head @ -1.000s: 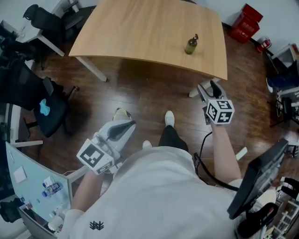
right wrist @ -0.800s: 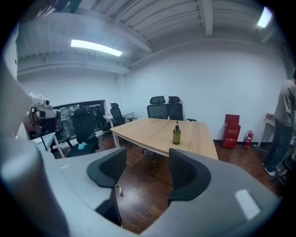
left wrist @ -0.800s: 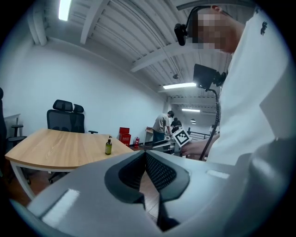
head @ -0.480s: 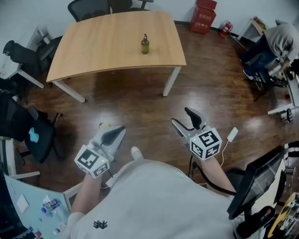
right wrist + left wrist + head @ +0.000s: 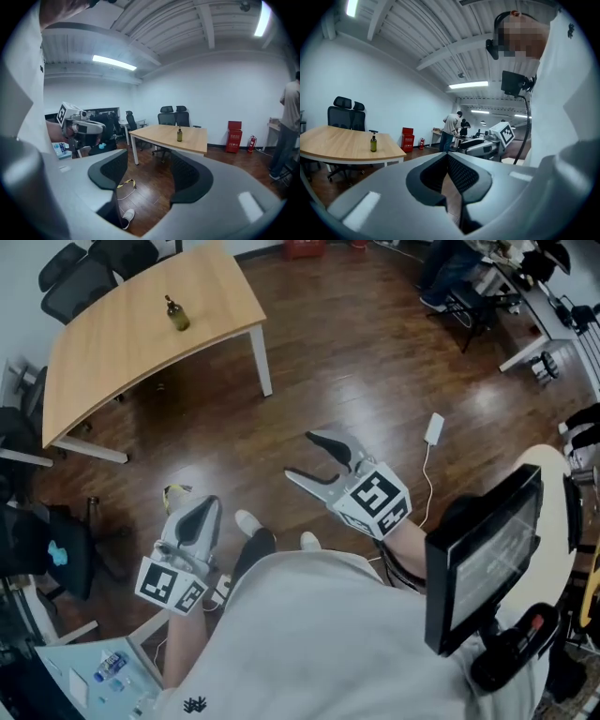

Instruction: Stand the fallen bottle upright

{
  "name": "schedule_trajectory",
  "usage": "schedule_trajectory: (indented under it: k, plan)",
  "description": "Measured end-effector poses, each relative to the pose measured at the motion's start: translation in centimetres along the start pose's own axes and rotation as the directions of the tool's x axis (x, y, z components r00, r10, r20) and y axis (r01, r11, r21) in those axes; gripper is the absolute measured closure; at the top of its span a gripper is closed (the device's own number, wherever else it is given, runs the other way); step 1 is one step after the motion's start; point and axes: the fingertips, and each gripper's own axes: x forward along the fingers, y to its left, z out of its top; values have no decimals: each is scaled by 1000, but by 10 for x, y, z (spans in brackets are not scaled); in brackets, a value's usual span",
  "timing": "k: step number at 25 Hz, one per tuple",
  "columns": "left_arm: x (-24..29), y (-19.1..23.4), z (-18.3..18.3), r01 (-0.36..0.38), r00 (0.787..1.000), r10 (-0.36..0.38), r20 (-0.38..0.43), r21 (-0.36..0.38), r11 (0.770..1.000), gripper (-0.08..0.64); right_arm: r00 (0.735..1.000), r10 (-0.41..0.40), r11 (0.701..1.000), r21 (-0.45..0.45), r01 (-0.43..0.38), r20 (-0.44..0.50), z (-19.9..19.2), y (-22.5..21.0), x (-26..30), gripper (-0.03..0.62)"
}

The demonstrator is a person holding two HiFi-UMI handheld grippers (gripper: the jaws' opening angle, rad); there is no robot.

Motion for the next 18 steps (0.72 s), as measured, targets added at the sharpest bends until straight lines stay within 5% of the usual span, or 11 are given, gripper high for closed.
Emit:
schedule_trajectory:
  k: [18]
  plan:
    - [-11,-73,-15,-12,1000,12,-17,15,1000,560,998,28,998,-65,-25,56,1,25,-64,337]
